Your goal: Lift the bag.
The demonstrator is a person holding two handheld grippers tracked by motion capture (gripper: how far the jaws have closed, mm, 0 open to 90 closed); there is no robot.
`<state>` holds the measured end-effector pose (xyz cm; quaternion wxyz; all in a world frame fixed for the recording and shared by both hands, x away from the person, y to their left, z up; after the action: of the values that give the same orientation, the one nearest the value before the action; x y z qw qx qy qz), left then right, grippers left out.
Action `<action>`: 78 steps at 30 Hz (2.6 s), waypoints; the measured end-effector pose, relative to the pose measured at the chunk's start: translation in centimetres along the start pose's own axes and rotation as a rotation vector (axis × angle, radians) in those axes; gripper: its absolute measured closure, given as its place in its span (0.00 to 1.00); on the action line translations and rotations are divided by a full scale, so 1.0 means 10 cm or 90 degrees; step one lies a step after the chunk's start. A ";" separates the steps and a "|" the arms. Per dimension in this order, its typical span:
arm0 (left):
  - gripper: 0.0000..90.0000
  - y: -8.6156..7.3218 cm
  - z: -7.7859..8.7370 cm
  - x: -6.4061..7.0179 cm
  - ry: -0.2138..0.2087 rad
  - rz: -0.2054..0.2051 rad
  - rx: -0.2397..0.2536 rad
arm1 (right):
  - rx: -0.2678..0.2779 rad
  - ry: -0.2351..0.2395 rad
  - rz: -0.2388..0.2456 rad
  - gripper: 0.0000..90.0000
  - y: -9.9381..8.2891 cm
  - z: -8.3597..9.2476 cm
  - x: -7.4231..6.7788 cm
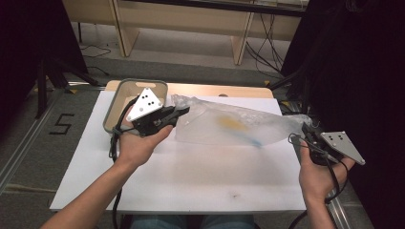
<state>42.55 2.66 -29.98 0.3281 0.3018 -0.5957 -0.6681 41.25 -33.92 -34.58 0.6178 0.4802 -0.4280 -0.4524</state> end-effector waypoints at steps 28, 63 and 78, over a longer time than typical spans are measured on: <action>0.99 -0.20 -0.40 -0.53 0.099 0.006 -0.041 | 0.002 0.020 0.006 1.00 0.14 -0.32 -0.09; 0.99 -0.50 -0.89 -0.90 0.171 0.006 -0.106 | -0.055 0.057 -0.043 1.00 -0.15 -0.95 -0.12; 0.99 -0.69 -1.01 -0.91 0.176 0.003 -0.140 | -0.088 0.068 -0.049 1.00 -0.30 -1.05 -0.15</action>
<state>55.55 4.36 -37.77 0.4395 0.3521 -0.4690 -0.6804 50.60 -30.66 -39.51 0.6536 0.4762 -0.3433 -0.4778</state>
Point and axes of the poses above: each handheld gripper's, and its own axes: z roughly backward along the jaws, y roughly out of its top, x roughly to its right, the point moved 8 cm from there along -z, roughly forward along the jaws, and after that the axes turned 10 degrees about y, right-handed, at the moved point
